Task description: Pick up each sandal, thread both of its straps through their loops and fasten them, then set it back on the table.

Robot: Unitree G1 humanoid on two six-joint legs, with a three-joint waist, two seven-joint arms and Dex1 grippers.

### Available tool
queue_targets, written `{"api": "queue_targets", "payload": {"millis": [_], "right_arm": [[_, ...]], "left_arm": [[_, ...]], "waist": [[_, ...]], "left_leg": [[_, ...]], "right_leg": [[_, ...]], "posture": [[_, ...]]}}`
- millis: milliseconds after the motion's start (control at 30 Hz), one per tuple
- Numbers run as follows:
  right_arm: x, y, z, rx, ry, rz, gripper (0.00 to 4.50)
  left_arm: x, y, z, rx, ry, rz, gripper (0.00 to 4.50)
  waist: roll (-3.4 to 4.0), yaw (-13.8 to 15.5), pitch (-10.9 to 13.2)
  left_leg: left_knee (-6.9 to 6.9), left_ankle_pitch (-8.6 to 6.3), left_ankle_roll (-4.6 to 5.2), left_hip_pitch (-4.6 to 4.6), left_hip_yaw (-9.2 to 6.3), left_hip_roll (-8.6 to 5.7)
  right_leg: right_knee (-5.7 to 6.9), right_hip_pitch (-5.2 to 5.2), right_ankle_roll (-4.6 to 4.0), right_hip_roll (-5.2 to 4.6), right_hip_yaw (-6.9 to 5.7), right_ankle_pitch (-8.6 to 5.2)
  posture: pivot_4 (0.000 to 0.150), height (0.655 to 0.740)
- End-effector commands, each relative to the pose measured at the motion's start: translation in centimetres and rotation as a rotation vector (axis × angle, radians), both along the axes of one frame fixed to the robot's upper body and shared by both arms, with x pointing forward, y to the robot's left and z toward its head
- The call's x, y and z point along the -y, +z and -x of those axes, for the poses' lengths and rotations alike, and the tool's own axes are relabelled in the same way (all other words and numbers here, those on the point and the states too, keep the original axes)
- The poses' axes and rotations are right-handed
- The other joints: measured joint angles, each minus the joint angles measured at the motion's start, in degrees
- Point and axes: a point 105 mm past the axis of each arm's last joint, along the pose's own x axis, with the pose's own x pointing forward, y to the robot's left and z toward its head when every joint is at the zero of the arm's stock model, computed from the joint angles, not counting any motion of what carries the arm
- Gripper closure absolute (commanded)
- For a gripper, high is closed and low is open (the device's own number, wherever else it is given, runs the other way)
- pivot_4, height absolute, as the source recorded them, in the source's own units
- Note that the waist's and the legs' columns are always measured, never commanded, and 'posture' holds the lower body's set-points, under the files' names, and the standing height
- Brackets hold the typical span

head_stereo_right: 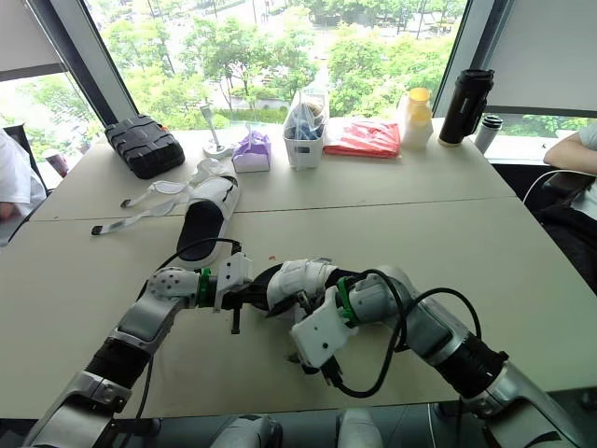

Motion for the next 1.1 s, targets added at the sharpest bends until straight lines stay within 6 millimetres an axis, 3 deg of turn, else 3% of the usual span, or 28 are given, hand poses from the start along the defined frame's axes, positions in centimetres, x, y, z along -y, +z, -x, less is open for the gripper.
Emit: {"api": "queue_targets", "payload": {"millis": [33, 167, 267, 500, 667, 900, 1100], "right_arm": [[1.6, 0.4, 1.1, 0.019, 0.063, 0.068, 0.04], [4.0, 0.8, 0.3, 0.072, 0.034, 0.114, 0.04], [5.9, 1.7, 0.0, 0.038, -0.049, 0.122, 0.04], [8.7, 3.8, 1.8, -0.397, -0.355, 0.096, 0.04], [8.0, 3.9, 1.7, -0.709, -0.570, 0.032, 0.04], [4.9, 3.2, 1.2, -1.148, -0.760, -0.037, 0.04], [3.2, 2.9, 0.6, -1.280, -0.827, -0.065, 0.04]], "left_arm": [[0.0, -4.6, 2.2, -0.173, -0.045, -0.104, 4.50], [0.1, -4.8, 2.3, -0.177, -0.045, -0.101, 4.50], [0.2, -5.0, 2.4, -0.179, -0.050, -0.102, 4.50], [0.9, -5.1, 2.7, -0.162, -0.090, -0.102, 4.50], [1.5, -5.2, 3.6, -0.165, -0.132, -0.104, 4.50], [1.8, -5.2, 3.6, -0.162, -0.136, -0.103, 4.50], [1.8, -5.2, 3.2, -0.160, -0.115, -0.101, 4.50]], "waist": [[0.01, -0.08, 0.00], [-0.04, 0.00, 0.03], [-0.04, 0.34, 0.03], [0.00, 1.09, 0.01], [-0.01, 1.08, 0.02], [0.02, 1.33, 0.00], [0.02, 2.60, -0.01]], "left_leg": [[-0.02, 0.00, 0.01, 0.03, 0.01, 0.00], [-0.22, -0.04, 0.05, 0.82, 0.04, 0.05], [-0.28, -0.10, 0.14, 0.85, -0.02, 0.06], [-0.31, -0.20, 0.30, 0.75, -0.04, 0.04], [-0.29, -0.24, 0.36, 0.76, 0.03, 0.01], [-0.30, -0.44, 0.52, 0.67, 0.03, -0.17], [-0.31, -0.55, 0.60, 0.58, 0.03, -0.28]], "right_leg": [[-0.02, 0.02, 0.00, -0.01, 0.02, 0.00], [-0.23, 0.83, 0.34, -0.01, -0.01, -0.40], [-0.51, 0.98, 0.20, -0.01, -0.02, -0.48], [-0.71, 0.96, 0.10, -0.07, -0.02, -0.23], [-0.78, 1.01, -0.05, -0.19, -0.03, -0.33], [-0.81, 0.92, 0.20, -0.42, -0.08, -0.27], [-0.88, 0.84, 0.22, -0.49, -0.08, -0.29]], "posture": [[0.150, 0.7400], [0.150, 0.7400], [0.150, 0.7400], [0.150, 0.7400], [0.150, 0.7400], [0.150, 0.7400], [0.150, 0.7400]]}}
